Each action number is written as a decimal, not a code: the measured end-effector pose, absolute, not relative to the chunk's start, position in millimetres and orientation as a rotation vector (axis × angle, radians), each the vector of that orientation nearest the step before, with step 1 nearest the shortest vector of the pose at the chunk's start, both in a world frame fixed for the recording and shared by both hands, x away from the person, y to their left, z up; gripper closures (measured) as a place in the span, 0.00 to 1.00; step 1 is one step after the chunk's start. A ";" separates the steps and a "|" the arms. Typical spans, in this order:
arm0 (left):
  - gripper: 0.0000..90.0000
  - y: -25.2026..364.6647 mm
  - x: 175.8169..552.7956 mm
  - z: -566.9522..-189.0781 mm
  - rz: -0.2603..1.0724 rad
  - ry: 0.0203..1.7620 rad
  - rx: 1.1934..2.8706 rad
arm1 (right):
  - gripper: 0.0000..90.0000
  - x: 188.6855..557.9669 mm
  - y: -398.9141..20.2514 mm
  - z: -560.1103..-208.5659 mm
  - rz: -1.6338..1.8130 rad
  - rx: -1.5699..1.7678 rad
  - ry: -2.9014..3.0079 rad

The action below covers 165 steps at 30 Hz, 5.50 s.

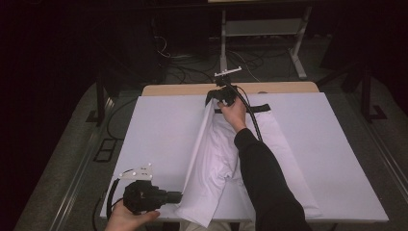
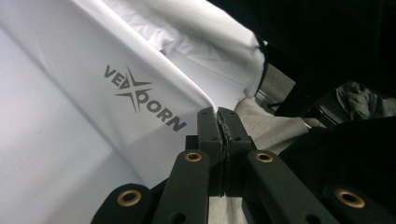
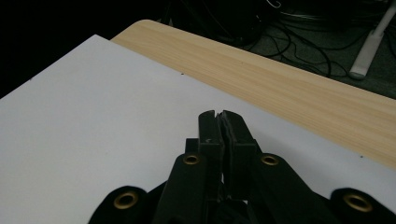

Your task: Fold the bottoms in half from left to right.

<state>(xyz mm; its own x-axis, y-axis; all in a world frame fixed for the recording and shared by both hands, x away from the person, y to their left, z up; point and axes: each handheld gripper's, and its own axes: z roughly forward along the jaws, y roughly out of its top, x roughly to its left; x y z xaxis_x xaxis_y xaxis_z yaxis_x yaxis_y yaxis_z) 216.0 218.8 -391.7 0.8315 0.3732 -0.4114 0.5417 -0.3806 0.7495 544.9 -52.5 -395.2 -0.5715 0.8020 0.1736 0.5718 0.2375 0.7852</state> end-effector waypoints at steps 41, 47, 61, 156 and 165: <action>0.97 128.7 222.5 -373.0 -0.274 0.432 2.070 | 0.95 541.8 -93.3 -373.3 1.247 1.276 2.239; 0.97 119.2 223.5 -372.8 -0.282 0.407 2.078 | 0.95 539.6 -98.5 -372.4 1.237 1.264 2.246; 0.97 94.4 227.7 -376.1 -0.320 0.365 2.093 | 0.95 535.6 -123.4 -373.2 1.219 1.272 2.243; 0.97 -106.0 231.8 -430.9 -0.347 0.424 2.225 | 0.95 531.1 -246.9 -407.9 1.122 1.313 2.266; 0.97 -121.1 235.0 -434.5 -0.365 0.435 2.216 | 0.95 532.1 -257.5 -409.4 1.124 1.324 2.261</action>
